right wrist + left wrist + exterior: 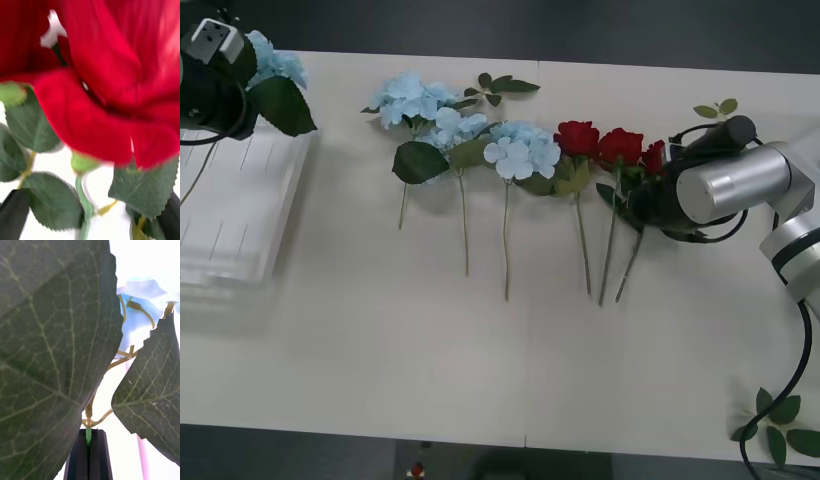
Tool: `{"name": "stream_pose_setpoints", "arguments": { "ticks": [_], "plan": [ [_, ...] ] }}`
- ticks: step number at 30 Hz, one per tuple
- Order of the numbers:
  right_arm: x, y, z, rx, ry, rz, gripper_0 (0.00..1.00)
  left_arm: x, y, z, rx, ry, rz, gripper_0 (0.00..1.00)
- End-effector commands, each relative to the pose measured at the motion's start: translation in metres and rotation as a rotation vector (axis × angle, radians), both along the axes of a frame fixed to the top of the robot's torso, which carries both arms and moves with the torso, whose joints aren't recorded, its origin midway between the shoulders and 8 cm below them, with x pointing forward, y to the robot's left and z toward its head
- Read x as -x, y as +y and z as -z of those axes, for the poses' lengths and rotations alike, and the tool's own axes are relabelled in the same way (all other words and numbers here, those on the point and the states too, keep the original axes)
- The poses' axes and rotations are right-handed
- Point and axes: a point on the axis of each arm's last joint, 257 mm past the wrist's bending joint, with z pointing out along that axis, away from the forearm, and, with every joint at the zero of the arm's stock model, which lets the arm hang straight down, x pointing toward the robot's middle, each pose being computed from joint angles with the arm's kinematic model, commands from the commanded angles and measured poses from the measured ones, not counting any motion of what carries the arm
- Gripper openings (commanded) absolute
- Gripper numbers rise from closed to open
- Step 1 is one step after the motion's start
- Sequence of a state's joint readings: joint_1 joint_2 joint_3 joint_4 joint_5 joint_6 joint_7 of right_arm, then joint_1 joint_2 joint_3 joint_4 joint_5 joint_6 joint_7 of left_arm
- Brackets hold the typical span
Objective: Put the red flowers into the right box and the blue flowers into the left box
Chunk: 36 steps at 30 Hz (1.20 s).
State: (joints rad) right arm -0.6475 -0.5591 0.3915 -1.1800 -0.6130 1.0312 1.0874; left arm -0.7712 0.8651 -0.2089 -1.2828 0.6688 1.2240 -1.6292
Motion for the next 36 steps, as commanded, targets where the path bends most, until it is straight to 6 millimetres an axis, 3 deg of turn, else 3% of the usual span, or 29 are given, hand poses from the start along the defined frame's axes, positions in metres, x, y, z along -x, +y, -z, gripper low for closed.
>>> {"name": "stream_pose_setpoints", "arguments": {
  "ticks": [1, 3, 4, 10, 13, 22, 26, 31, 33, 35, 36],
  "plan": [
    [-0.001, 0.000, 0.009, -0.014, -0.002, 0.024, 0.67, -0.004, 0.046, -0.044, -0.018, -0.065, -0.042, 0.00],
    [0.000, -0.002, 0.013, -0.011, 0.003, 0.024, 0.28, 0.000, 0.060, -0.041, 0.000, -0.056, -0.065, 0.00],
    [0.000, -0.002, 0.014, -0.010, 0.005, 0.022, 0.00, 0.002, 0.068, -0.038, 0.013, -0.050, -0.081, 0.00],
    [0.000, -0.005, 0.013, -0.002, 0.004, 0.014, 0.00, 0.011, 0.105, -0.025, 0.028, -0.025, -0.159, 0.00],
    [0.000, -0.009, 0.012, 0.014, 0.001, 0.006, 0.00, 0.009, 0.114, -0.017, 0.037, -0.033, -0.178, 0.00],
    [-0.002, -0.046, -0.002, 0.111, -0.005, -0.050, 0.00, -0.008, 0.119, 0.008, 0.107, -0.062, -0.229, 0.00],
    [0.000, -0.067, -0.031, 0.135, 0.016, -0.083, 0.00, -0.013, 0.110, 0.016, 0.126, -0.068, -0.227, 0.00],
    [0.013, -0.099, -0.096, 0.129, 0.055, -0.131, 0.00, -0.013, 0.106, 0.025, 0.140, -0.057, -0.231, 0.02],
    [0.019, -0.110, -0.118, 0.123, 0.061, -0.147, 0.00, -0.013, 0.106, 0.026, 0.141, -0.056, -0.232, 0.09],
    [0.025, -0.120, -0.139, 0.110, 0.068, -0.161, 0.00, -0.013, 0.107, 0.025, 0.140, -0.059, -0.232, 0.41],
    [0.029, -0.129, -0.152, 0.110, 0.070, -0.171, 0.00, -0.014, 0.107, 0.024, 0.139, -0.064, -0.231, 0.66]
  ]
}}
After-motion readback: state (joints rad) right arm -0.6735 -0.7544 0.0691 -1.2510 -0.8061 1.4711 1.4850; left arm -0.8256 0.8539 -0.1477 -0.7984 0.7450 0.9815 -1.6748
